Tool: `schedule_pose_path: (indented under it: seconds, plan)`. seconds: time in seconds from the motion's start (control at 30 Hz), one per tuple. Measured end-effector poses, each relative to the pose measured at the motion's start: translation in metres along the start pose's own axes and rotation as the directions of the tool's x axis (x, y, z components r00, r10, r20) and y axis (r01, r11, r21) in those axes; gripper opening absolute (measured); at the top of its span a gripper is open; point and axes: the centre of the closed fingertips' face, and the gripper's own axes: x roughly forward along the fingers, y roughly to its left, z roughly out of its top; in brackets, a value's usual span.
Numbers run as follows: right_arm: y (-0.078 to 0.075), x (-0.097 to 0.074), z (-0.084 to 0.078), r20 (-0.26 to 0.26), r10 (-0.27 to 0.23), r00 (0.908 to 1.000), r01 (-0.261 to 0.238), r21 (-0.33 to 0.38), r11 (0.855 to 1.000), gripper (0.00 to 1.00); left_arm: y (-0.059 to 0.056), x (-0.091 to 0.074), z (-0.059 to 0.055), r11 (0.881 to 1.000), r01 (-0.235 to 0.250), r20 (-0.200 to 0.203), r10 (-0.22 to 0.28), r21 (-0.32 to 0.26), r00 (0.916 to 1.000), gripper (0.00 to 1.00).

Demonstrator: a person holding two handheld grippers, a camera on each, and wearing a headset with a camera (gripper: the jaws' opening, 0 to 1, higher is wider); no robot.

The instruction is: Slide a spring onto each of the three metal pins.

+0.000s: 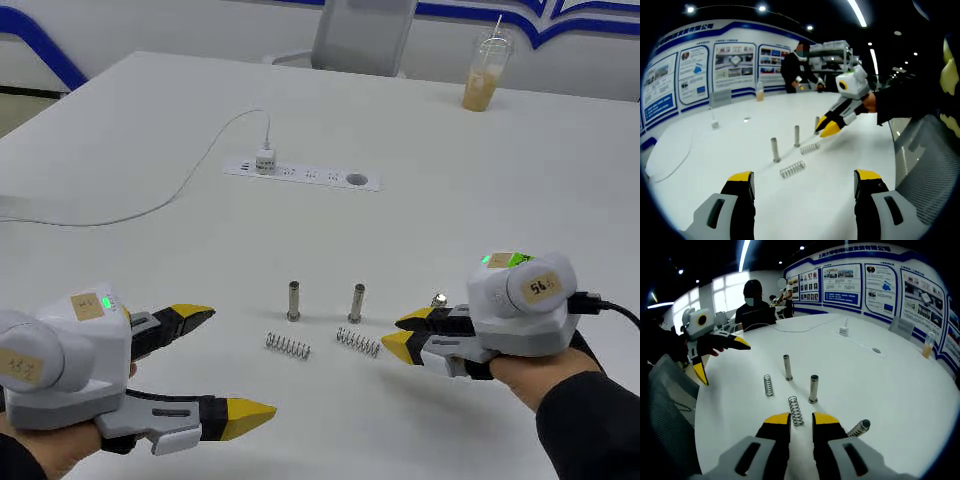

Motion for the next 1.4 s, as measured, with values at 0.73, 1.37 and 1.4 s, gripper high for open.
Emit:
schedule_pose_path:
  seconds: [0.73,1.37,1.4]
  plan:
    - [0.015,0.042,0.009,-0.108,0.069,0.9917,-0.081,-0.103,0.991,0.16,-0.002,-0.002,0.0,1.0,-0.005,-0.006,0.005,-0.002,1.0,0.83]
    - [0.016,0.058,-0.003,-0.23,0.09,0.9691,-0.125,-0.143,0.982,0.14,0.0,-0.004,-0.004,1.0,-0.015,-0.008,0.015,-0.014,0.9999,0.83]
    - [0.016,0.059,-0.004,-0.236,0.091,0.9674,-0.128,-0.146,0.981,0.14,0.0,-0.004,-0.004,1.0,-0.017,-0.009,0.017,-0.015,0.9998,0.83]
